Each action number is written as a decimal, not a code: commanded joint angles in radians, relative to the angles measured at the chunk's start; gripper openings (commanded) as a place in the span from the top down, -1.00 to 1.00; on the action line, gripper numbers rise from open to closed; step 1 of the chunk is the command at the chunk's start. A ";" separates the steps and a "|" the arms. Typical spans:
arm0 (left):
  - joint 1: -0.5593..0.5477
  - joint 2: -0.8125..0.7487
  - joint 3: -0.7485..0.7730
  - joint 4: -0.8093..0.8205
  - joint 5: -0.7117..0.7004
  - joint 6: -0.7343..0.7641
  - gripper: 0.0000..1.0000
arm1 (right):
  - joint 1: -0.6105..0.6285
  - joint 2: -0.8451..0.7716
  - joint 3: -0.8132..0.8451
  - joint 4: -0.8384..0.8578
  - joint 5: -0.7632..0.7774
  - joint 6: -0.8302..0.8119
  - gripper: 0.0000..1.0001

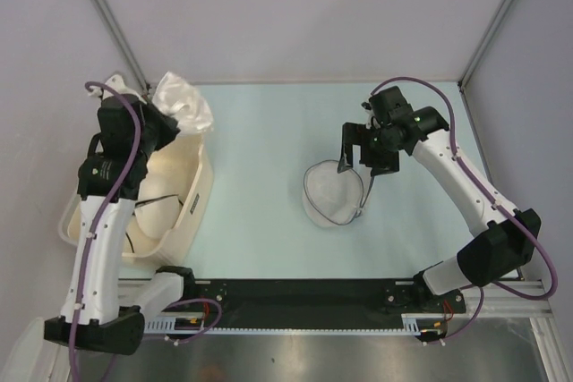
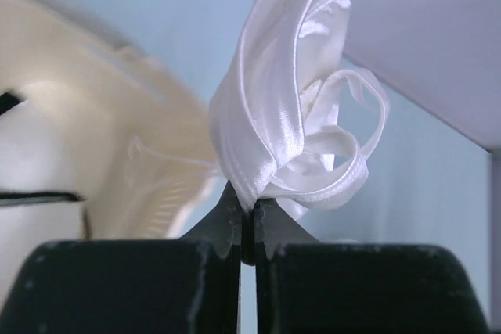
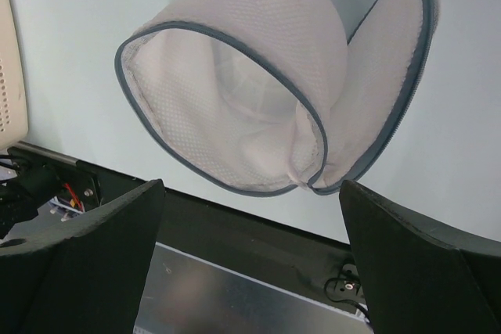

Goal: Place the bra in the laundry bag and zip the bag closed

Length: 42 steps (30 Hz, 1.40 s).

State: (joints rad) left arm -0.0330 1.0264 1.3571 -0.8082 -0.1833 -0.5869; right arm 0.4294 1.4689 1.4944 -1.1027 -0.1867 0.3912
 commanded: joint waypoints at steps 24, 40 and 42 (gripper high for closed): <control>-0.584 -0.385 -0.448 0.204 0.521 -0.016 1.00 | 0.091 -0.312 -0.101 0.208 -0.221 0.014 -0.99; -0.593 -0.486 -0.461 0.233 0.570 -0.057 1.00 | 0.091 -0.306 -0.091 0.231 -0.244 0.029 -1.00; -0.594 -0.441 -0.492 0.273 0.585 -0.027 1.00 | 0.092 -0.306 -0.102 0.233 -0.243 0.031 -0.99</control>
State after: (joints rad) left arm -0.6216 0.5133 0.9432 -0.6033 0.3546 -0.6312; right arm 0.5175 1.1759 1.3933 -0.8997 -0.4099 0.4171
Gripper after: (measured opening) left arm 0.029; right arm 0.995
